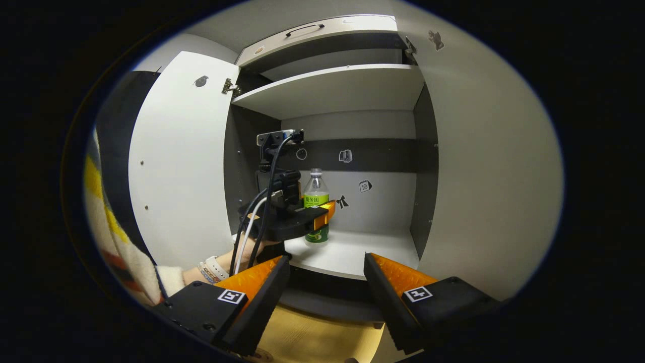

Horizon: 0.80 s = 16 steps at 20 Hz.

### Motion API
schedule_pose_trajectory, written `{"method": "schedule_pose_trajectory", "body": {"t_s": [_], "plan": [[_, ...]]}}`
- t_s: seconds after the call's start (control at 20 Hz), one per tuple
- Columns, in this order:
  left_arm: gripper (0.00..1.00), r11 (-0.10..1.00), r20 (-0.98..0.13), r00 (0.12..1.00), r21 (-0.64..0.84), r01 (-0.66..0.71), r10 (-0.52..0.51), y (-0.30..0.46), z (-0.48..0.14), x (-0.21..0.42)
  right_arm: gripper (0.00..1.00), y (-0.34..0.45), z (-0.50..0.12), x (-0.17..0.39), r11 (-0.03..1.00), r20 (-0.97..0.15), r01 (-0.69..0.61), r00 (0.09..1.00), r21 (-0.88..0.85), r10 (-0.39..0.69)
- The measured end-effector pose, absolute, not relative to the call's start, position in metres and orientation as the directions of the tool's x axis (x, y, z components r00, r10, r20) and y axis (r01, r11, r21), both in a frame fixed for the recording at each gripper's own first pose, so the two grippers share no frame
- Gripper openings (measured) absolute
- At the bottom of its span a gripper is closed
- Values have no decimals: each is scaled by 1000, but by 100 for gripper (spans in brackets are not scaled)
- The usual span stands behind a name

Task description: Grasp the bottle in the cabinet with the left hand and place it on the coaster, then close the right door with the right hand and the left door with the left hand.

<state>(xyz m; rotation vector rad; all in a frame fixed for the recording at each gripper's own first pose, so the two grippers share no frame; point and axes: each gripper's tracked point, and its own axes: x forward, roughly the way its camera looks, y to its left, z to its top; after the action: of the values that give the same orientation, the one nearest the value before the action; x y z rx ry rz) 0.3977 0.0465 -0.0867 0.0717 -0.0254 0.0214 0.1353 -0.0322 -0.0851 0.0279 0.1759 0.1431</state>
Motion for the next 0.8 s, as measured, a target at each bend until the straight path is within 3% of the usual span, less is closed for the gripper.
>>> {"method": "schedule_pose_trajectory", "body": {"t_s": [0.35,0.8], "plan": [[80,997,73,997,75,5,-11,37,-51,327,98,-26,-71,114,993,-135,-114,984,38,118],[80,993,73,995,96,64,-71,11,-31,190,98,11,-45,46,997,-89,-74,993,21,76]]}}
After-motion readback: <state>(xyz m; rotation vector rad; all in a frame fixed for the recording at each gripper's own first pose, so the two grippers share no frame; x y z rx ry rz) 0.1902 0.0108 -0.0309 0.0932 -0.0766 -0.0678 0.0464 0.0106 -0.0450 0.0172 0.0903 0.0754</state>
